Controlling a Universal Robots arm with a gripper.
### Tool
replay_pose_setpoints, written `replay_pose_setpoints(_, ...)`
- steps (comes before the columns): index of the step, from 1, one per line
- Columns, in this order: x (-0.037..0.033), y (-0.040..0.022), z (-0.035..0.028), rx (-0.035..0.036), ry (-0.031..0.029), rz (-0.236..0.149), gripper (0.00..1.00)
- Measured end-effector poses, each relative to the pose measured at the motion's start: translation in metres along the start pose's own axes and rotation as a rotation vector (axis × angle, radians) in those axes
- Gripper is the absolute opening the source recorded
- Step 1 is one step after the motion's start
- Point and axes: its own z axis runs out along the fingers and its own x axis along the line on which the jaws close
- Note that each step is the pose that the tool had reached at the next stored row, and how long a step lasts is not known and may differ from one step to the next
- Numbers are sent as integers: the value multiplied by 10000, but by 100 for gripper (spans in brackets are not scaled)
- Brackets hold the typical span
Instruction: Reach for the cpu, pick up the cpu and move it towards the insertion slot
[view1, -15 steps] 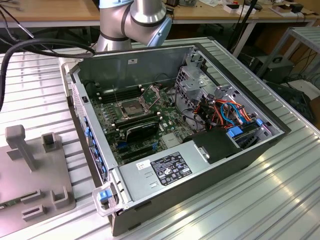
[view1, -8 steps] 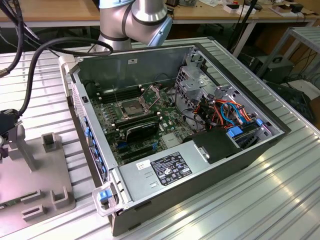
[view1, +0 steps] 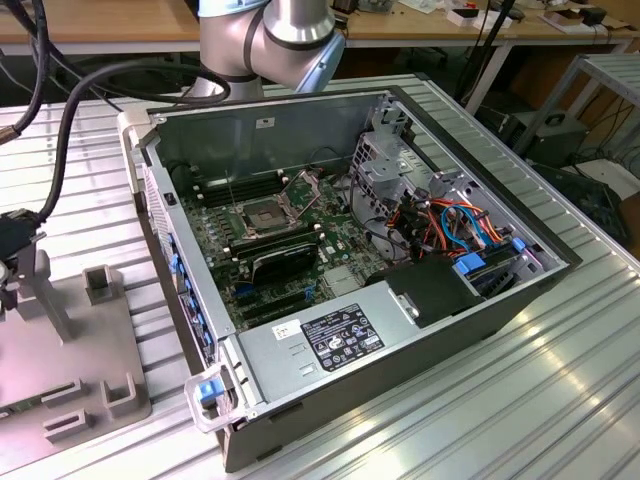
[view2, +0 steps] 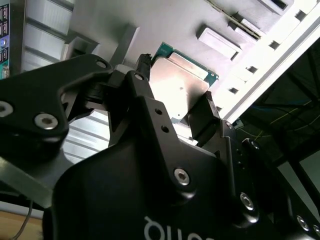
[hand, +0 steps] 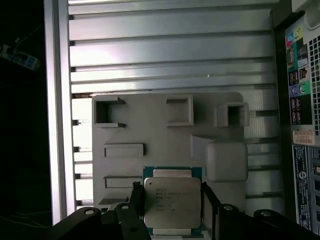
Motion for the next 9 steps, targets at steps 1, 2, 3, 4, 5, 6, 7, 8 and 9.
replay_pose_setpoints(1,-8,0,-2,2,4,0,55)
replay_pose_setpoints(2,-28,1,-2,2,7,1,55)
replay_pose_setpoints(3,-63,3,-2,3,14,3,55)
replay_pose_setpoints(4,-85,5,-2,3,17,3,55)
replay_pose_setpoints(5,-117,6,-2,2,21,4,55)
replay_pose_setpoints(6,-144,8,-3,3,25,4,55)
replay_pose_setpoints(7,-169,9,-3,2,25,4,55)
replay_pose_setpoints(8,-174,9,-3,2,26,4,55)
replay_pose_setpoints(9,-173,9,-3,2,26,4,55)
